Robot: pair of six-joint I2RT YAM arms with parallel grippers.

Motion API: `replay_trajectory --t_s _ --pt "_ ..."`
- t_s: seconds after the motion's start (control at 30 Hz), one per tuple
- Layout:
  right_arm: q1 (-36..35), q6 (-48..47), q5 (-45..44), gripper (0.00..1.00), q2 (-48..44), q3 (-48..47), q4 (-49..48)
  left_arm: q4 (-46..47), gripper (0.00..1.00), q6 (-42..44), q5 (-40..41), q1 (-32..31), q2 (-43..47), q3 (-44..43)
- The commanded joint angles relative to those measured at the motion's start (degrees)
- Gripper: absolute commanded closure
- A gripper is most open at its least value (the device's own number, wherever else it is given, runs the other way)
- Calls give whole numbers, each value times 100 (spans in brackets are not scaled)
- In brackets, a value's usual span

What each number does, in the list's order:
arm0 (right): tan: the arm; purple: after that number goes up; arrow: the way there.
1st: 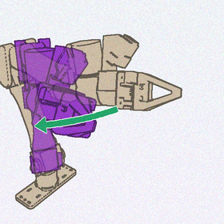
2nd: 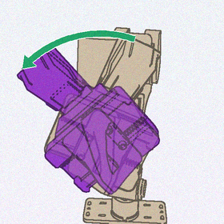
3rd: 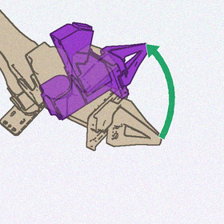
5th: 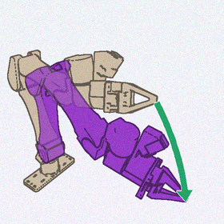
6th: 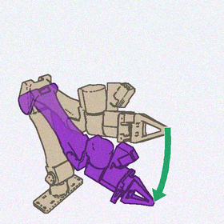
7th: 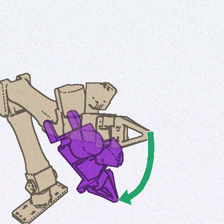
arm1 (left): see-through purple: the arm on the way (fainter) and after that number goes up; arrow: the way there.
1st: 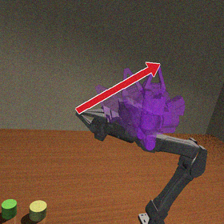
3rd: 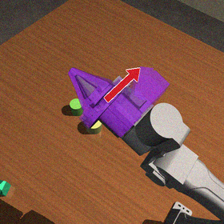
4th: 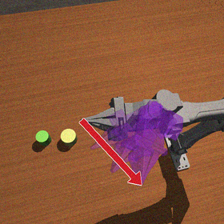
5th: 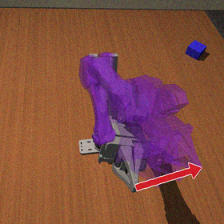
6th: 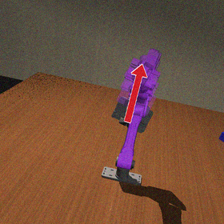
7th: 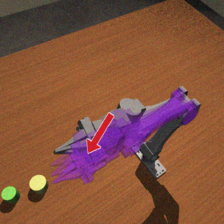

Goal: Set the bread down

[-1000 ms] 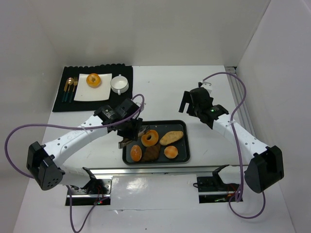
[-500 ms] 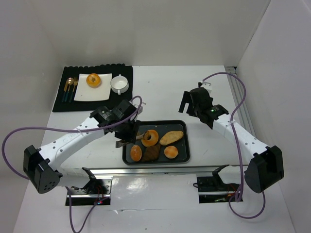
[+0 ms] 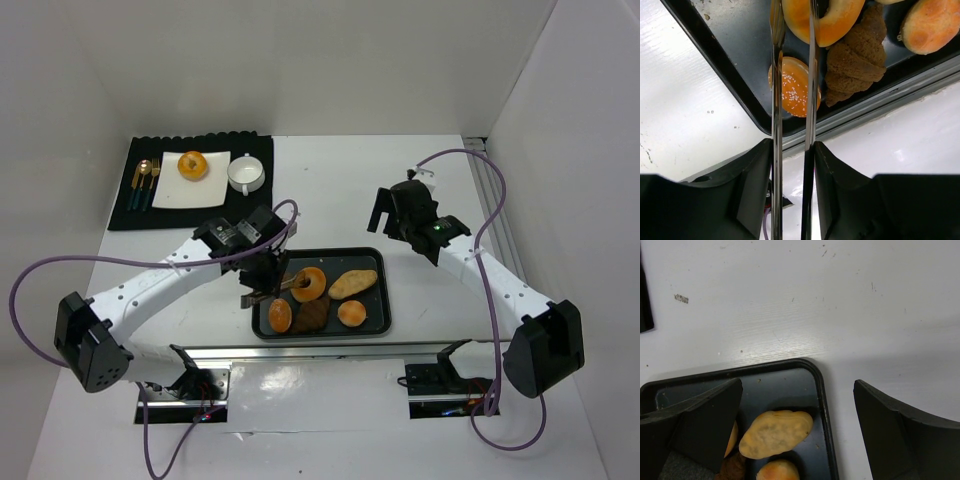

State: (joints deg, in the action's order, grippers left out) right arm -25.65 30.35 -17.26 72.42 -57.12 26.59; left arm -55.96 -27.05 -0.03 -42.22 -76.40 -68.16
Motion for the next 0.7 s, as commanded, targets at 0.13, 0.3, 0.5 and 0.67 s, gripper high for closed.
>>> replay_trajectory --t_s 0.13,0.3,0.5,0.67 --pt "-45 -20 -50 1 -237 -194 -110 -54 59 77 47 -32 -59 -303" --pt "-45 -20 -50 1 -290 -194 -110 -282 66 -54 327 -32 46 -777" --pt "-45 -20 -50 1 -290 -194 -110 -591 66 -160 750 99 99 -1156" --pt "-98 -73 144 1 -176 -343 -172 -899 68 -388 1285 705 -33 -1594"
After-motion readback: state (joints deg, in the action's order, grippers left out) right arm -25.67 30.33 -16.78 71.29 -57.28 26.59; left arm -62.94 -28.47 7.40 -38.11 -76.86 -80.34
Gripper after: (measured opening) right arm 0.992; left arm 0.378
